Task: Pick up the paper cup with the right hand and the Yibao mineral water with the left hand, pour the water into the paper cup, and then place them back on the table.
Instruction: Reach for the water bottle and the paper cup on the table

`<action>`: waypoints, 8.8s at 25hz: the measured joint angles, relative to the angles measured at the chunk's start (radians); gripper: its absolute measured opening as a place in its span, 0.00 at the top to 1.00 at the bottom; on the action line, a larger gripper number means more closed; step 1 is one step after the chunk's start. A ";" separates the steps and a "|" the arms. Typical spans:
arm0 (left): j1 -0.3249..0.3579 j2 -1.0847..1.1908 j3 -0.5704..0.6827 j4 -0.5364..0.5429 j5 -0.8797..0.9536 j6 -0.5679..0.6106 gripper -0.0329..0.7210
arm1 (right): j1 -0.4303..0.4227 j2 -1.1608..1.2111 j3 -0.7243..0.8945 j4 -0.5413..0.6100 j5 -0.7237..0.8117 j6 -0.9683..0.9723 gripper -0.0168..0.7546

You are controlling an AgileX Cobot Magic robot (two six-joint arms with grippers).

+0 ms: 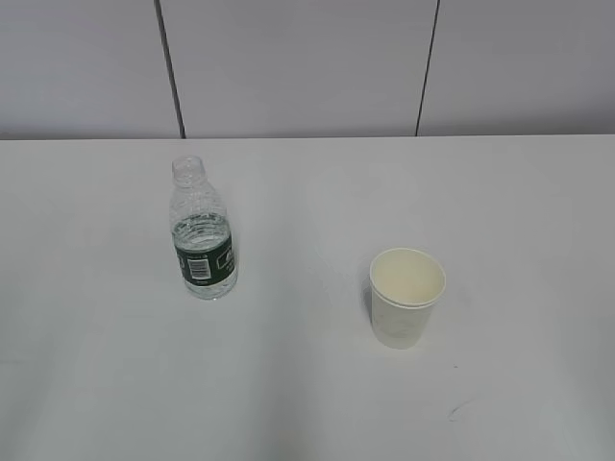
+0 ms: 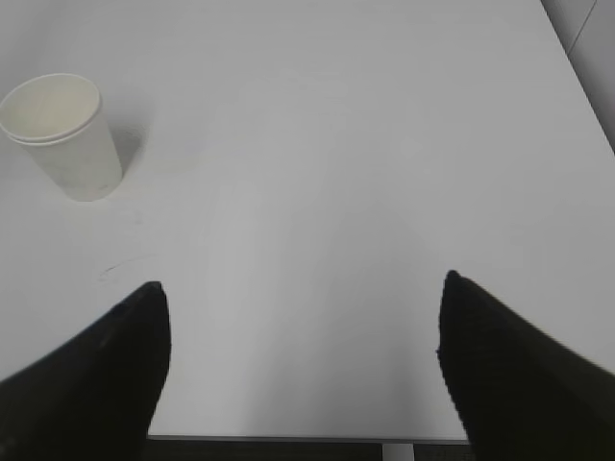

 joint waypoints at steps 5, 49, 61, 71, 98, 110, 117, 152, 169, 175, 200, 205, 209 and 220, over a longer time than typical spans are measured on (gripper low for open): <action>0.000 0.000 0.000 0.000 0.000 0.000 0.29 | 0.000 0.000 0.000 0.000 0.000 0.000 0.14; 0.000 0.000 0.000 -0.004 -0.001 0.000 0.39 | 0.000 0.000 -0.002 0.000 -0.006 0.000 0.24; 0.000 0.000 -0.008 0.000 -0.026 0.000 0.39 | 0.000 0.000 -0.008 0.000 -0.010 0.000 0.24; 0.000 0.000 -0.018 0.045 -0.214 0.060 0.36 | 0.000 0.000 -0.008 0.008 -0.010 -0.016 0.24; 0.000 0.060 0.210 0.051 -0.715 0.068 0.34 | 0.000 0.000 -0.009 0.015 -0.149 -0.023 0.24; 0.000 0.060 0.210 0.051 -0.726 0.068 0.34 | 0.000 0.000 0.216 0.015 -0.555 -0.023 0.24; 0.000 0.060 0.219 0.051 -0.751 0.068 0.34 | 0.000 0.000 0.230 0.015 -0.672 -0.023 0.24; 0.000 0.772 0.272 0.042 -1.307 0.068 0.39 | 0.000 0.746 0.335 -0.024 -1.400 -0.023 0.24; -0.116 1.298 0.270 0.190 -1.859 0.068 0.39 | 0.000 1.497 0.327 -0.269 -2.203 -0.043 0.24; -0.146 1.462 0.266 0.276 -1.945 0.068 0.39 | 0.000 1.640 0.320 -0.277 -2.275 -0.139 0.24; -0.148 1.885 0.253 0.406 -2.244 0.068 0.39 | 0.000 1.976 0.186 -0.589 -2.294 -0.072 0.24; -0.148 1.885 0.253 0.407 -2.244 0.068 0.39 | 0.000 2.059 0.101 -0.671 -2.294 -0.063 0.13; -0.148 1.885 0.253 0.408 -2.244 0.068 0.39 | 0.000 2.117 0.057 -0.766 -2.294 -0.061 0.11; -0.148 1.885 0.253 0.408 -2.244 0.068 0.39 | 0.000 2.187 -0.086 -0.842 -2.294 0.030 0.11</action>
